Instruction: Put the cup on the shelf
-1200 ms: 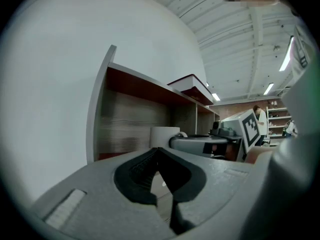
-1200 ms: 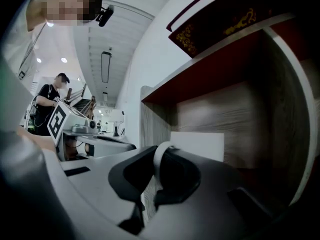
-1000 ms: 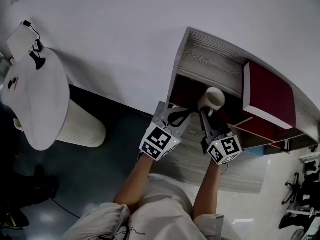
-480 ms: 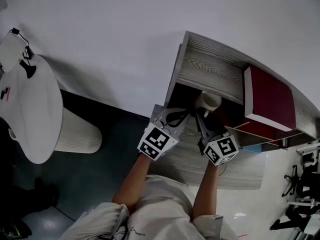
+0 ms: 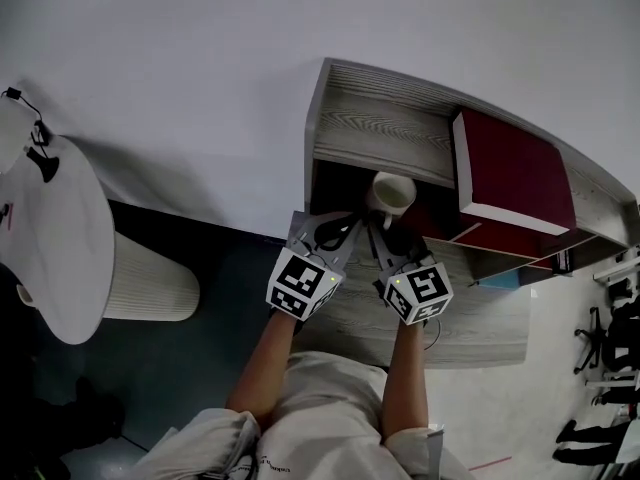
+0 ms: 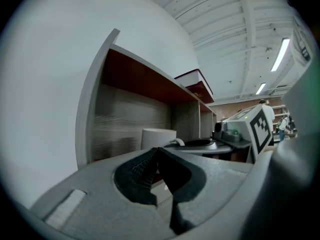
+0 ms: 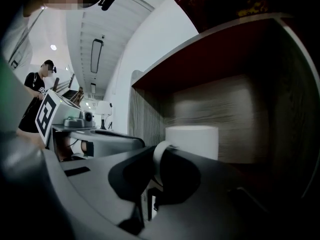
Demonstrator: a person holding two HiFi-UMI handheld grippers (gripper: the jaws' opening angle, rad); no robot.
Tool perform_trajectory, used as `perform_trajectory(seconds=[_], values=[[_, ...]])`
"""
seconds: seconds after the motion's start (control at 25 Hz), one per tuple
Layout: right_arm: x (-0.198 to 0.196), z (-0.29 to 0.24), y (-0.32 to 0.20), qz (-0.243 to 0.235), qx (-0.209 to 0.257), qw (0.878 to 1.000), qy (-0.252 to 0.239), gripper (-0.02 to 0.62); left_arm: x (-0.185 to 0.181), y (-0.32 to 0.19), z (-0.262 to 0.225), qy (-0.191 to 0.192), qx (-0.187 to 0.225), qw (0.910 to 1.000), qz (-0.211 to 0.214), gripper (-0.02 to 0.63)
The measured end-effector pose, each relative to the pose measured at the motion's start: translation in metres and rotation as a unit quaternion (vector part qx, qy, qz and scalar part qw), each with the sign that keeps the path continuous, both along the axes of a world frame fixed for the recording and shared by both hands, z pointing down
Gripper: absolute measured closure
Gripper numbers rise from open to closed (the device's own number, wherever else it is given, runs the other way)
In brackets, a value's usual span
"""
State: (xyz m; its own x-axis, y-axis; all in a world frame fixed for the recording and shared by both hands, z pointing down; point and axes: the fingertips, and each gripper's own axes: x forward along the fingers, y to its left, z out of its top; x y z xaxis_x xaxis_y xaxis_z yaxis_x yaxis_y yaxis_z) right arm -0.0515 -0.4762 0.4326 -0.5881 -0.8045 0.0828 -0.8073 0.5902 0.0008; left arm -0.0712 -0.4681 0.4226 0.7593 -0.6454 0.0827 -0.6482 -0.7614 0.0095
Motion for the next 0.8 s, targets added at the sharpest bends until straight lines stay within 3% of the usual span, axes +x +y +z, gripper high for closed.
perform_trajectory(seconds=[0.4,0.8], values=[[0.007,-0.003,-0.001,0.027,0.007,0.999,-0.032,0.578,-0.024,0.006,-0.01,0.027,0.017,0.997,-0.071,0.595],[0.008,-0.004,0.006,0.027,0.009,0.999,-0.044,0.577,-0.015,0.016,-0.003,0.016,0.011,0.9978,-0.063,0.595]])
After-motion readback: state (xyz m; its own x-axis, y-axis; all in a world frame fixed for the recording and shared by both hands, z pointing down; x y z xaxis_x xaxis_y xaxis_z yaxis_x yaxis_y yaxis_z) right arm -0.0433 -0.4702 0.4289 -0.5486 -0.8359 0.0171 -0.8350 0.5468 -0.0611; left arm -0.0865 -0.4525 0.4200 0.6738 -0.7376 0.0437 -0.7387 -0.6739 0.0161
